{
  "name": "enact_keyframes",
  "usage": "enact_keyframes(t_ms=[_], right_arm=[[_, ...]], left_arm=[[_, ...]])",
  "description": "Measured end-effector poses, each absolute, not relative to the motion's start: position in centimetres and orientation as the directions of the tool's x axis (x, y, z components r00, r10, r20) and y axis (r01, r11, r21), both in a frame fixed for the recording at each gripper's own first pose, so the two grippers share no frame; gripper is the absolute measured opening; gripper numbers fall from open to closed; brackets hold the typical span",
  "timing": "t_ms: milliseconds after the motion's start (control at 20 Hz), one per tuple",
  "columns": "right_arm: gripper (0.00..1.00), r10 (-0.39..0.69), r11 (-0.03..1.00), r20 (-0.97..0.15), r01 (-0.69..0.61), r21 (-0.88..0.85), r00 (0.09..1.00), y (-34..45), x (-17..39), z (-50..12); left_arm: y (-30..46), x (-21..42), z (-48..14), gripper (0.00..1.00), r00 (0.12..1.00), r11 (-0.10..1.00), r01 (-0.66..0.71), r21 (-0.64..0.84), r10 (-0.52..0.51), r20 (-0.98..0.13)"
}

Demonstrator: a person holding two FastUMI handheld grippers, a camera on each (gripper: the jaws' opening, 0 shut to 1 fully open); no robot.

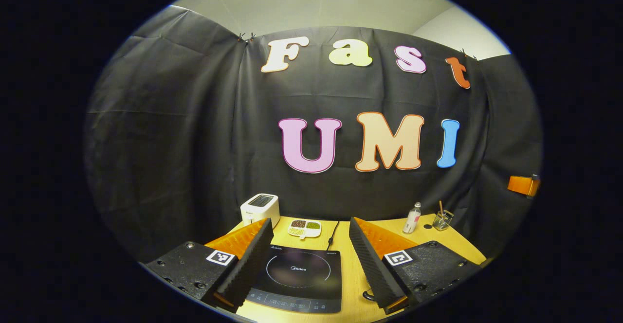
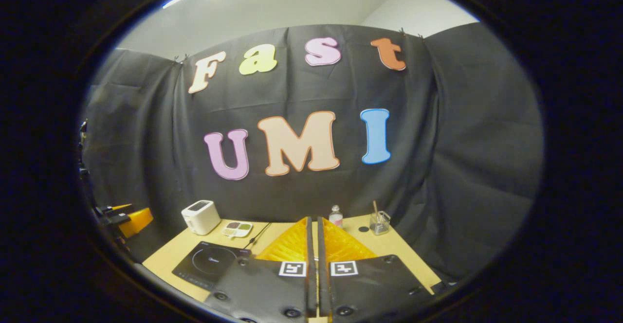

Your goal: First push the handle of the pot to place it horizontally, then grasp the pot with both hands and set it on the induction cooktop.

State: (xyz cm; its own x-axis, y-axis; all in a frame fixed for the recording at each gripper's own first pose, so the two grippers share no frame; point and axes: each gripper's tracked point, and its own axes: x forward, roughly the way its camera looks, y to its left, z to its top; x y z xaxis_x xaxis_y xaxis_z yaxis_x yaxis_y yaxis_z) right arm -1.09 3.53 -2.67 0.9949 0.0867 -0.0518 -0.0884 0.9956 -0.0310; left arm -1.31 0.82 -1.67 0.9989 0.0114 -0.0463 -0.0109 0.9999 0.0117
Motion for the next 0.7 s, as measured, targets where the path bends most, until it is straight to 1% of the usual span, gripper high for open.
enact_keyframes(t_ms=[50,100,150,200,250,300,500,550,600,650,700], right_arm=[[0.00,0.089,0.995,-0.055,-0.091,-0.033,0.995,3.7,-0.9,-2.7],[0.00,0.091,0.995,-0.060,-0.093,-0.038,0.994,3.8,-0.7,-3.0],[0.04,0.095,0.994,-0.071,-0.098,-0.043,0.993,4.0,-0.6,-3.5],[0.04,0.095,0.994,-0.083,-0.099,-0.044,0.992,4.0,-0.6,-4.2],[0.00,0.098,0.994,-0.095,-0.103,-0.042,0.991,4.2,-0.7,-4.8],[0.04,0.100,0.994,-0.111,-0.105,-0.039,0.989,4.3,-0.6,-5.6],[0.04,0.109,0.992,-0.201,-0.119,-0.037,0.974,5.0,-0.4,-9.7],[0.00,0.112,0.992,-0.226,-0.124,-0.039,0.968,5.3,-0.4,-10.7],[0.00,0.117,0.991,-0.254,-0.131,-0.039,0.960,5.6,-0.5,-11.9],[0.04,0.123,0.990,-0.280,-0.138,-0.037,0.952,5.9,-0.6,-13.0],[0.00,0.129,0.989,-0.304,-0.145,-0.032,0.944,6.3,-0.7,-13.9]], left_arm=[[0.9,-1.3,-1.8,0.96,0.999,1.000,-0.010,0.012,0.011,-0.049],[0.9,-1.4,-1.8,0.96,0.999,1.000,-0.009,0.012,0.010,-0.052],[0.9,-1.5,-1.9,0.96,0.999,1.000,-0.010,0.013,0.010,-0.052],[1.0,-1.4,-1.9,0.96,0.999,1.000,-0.012,0.014,0.012,-0.053],[1.2,-1.6,-2.1,0.96,0.998,1.000,-0.013,0.014,0.014,-0.054],[1.2,-1.5,-2.1,0.96,0.998,1.000,-0.015,0.014,0.016,-0.055],[1.6,-1.4,-2.5,0.96,0.998,0.999,-0.031,0.022,0.032,-0.060],[1.8,-1.4,-2.8,0.96,0.997,0.999,-0.037,0.024,0.038,-0.064],[2.0,-1.4,-2.9,0.96,0.997,0.999,-0.042,0.025,0.044,-0.066],[2.1,-1.3,-3.2,0.96,0.996,0.999,-0.047,0.025,0.048,-0.071],[2.2,-1.3,-3.4,0.96,0.996,0.998,-0.050,0.024,0.052,-0.075]])
